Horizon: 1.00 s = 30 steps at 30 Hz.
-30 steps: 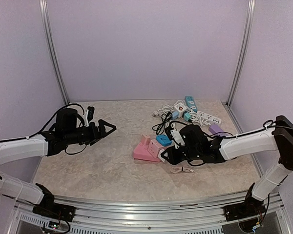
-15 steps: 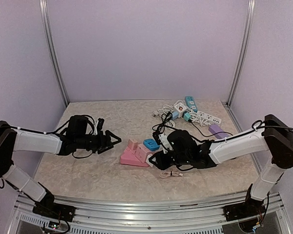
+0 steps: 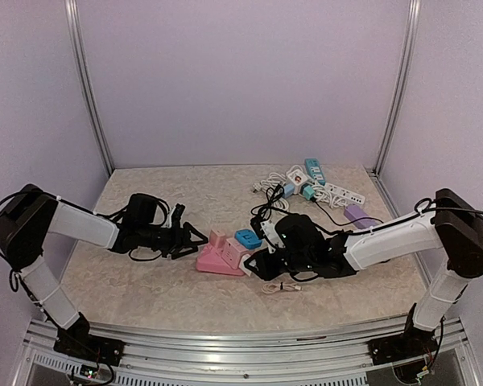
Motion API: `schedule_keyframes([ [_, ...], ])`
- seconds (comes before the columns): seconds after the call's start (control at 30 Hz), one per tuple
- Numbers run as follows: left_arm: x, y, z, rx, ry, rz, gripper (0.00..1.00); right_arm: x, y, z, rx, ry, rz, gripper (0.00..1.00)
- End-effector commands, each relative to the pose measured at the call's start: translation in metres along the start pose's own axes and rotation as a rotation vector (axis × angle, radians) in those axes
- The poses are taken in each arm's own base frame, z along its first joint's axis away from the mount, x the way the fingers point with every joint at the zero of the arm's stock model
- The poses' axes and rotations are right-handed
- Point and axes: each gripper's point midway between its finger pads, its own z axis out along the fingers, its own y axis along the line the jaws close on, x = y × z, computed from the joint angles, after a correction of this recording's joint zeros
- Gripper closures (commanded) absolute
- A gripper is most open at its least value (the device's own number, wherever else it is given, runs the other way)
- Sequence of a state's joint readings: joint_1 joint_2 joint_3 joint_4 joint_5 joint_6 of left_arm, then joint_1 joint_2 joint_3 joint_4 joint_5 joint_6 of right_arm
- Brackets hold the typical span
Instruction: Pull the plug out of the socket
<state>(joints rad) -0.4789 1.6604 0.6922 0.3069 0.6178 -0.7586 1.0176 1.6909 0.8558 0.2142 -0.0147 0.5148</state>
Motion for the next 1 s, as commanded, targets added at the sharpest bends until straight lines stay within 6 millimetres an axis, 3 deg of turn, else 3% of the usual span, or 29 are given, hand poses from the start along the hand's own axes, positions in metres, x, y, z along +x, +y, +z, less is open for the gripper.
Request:
schedule_keyframes([
  [0.0, -0.012, -0.003, 0.007, 0.026, -0.002, 0.030, 0.39, -0.030, 0.025, -0.002, -0.079, -0.088, -0.010, 1.00],
  [0.17, -0.016, 0.010, 0.016, 0.017, 0.019, 0.011, 0.42, -0.031, 0.026, -0.002, -0.080, -0.089, -0.009, 1.00],
  [0.63, -0.008, 0.019, 0.032, 0.041, 0.077, -0.021, 0.43, -0.032, 0.026, 0.000, -0.077, -0.087, -0.011, 1.00],
  [0.97, -0.004, 0.013, 0.035, 0.069, 0.093, -0.028, 0.47, -0.032, 0.025, 0.001, -0.069, -0.087, -0.007, 1.00],
])
